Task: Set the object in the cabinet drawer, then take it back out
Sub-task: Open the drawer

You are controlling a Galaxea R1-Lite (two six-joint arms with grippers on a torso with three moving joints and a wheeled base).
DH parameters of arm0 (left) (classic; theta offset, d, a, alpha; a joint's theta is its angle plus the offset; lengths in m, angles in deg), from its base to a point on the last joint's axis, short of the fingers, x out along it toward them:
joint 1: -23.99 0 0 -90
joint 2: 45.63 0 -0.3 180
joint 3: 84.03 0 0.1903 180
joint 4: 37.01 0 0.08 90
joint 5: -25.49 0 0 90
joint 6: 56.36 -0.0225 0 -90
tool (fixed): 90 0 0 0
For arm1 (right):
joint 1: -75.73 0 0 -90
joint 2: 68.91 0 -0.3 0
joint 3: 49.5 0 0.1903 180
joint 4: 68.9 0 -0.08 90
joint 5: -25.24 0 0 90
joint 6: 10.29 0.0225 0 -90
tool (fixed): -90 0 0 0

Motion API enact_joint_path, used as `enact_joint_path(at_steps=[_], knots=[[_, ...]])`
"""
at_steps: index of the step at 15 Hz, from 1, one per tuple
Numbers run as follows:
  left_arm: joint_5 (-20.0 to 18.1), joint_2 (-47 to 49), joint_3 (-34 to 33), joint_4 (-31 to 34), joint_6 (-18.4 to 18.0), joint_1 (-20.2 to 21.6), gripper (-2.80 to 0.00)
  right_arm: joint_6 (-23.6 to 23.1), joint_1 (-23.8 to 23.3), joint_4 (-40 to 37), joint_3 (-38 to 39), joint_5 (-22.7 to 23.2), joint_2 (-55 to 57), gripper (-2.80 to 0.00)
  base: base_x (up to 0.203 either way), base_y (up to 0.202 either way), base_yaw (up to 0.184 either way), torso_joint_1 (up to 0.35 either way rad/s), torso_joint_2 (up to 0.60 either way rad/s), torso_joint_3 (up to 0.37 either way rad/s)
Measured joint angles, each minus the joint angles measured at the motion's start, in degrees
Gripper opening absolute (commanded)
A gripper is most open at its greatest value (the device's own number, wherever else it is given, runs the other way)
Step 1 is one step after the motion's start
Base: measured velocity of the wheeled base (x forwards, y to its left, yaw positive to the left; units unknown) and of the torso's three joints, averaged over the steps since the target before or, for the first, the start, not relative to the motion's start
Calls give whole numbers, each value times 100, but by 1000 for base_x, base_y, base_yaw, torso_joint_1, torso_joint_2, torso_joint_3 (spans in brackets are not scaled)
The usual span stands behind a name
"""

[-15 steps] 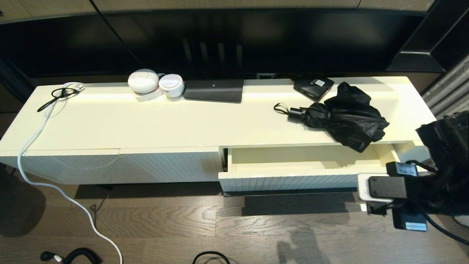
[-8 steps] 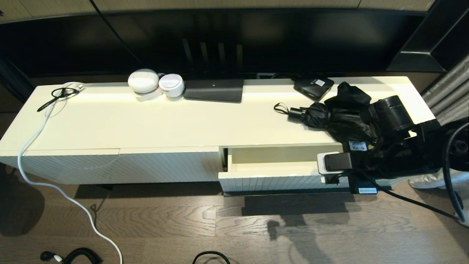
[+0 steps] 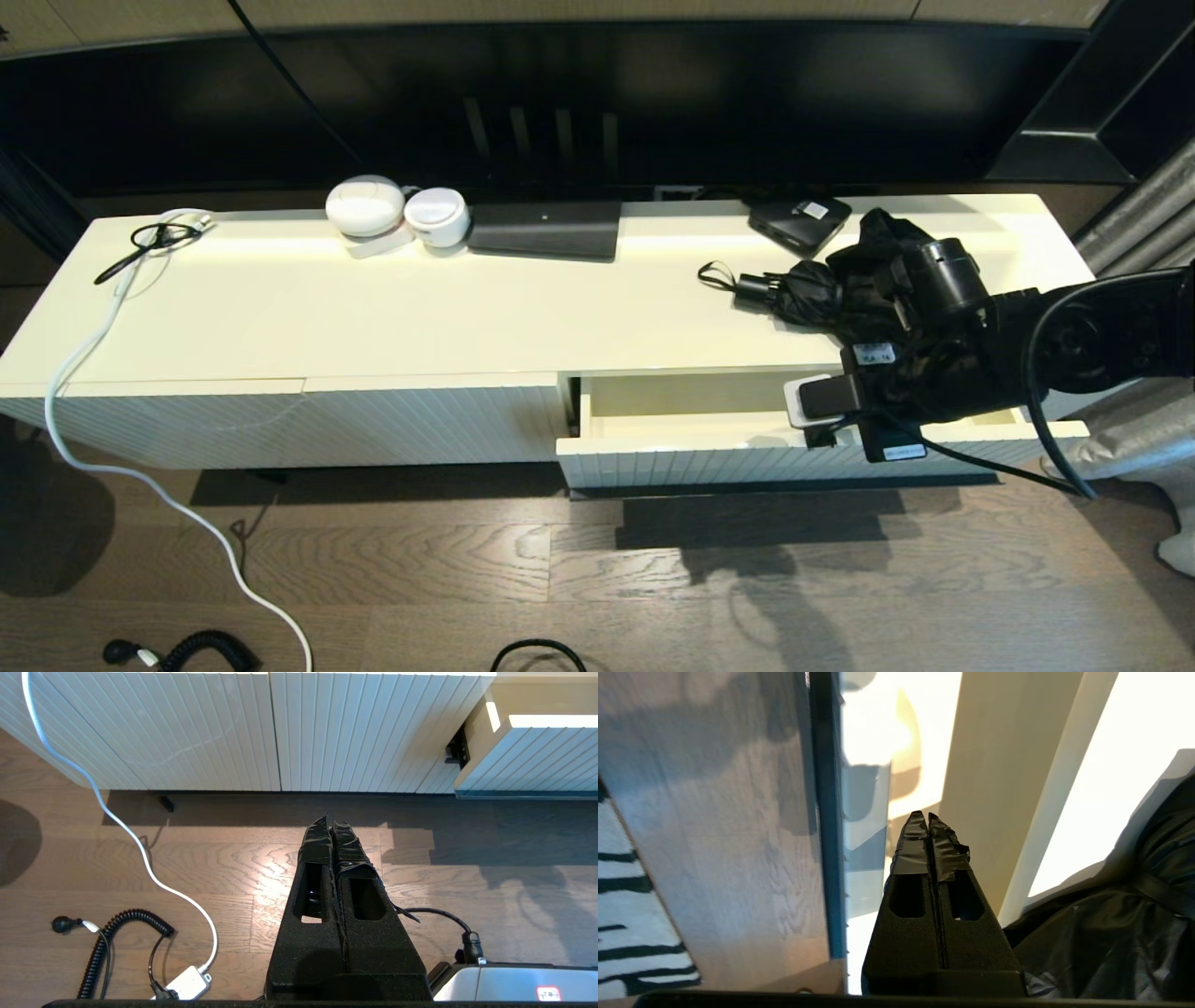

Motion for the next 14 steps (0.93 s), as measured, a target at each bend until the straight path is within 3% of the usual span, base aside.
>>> enact_joint_path(at_steps=[5, 14], knots=[[2, 0, 0, 0, 0, -2, -280, -269, -125, -24, -334, 0, 263, -280, 0, 0, 0, 0, 0, 0], [2, 0, 0, 0, 0, -2, -280, -297, -145, -339, -478, -15, 467, -280, 0, 0, 0, 0, 0, 0]])
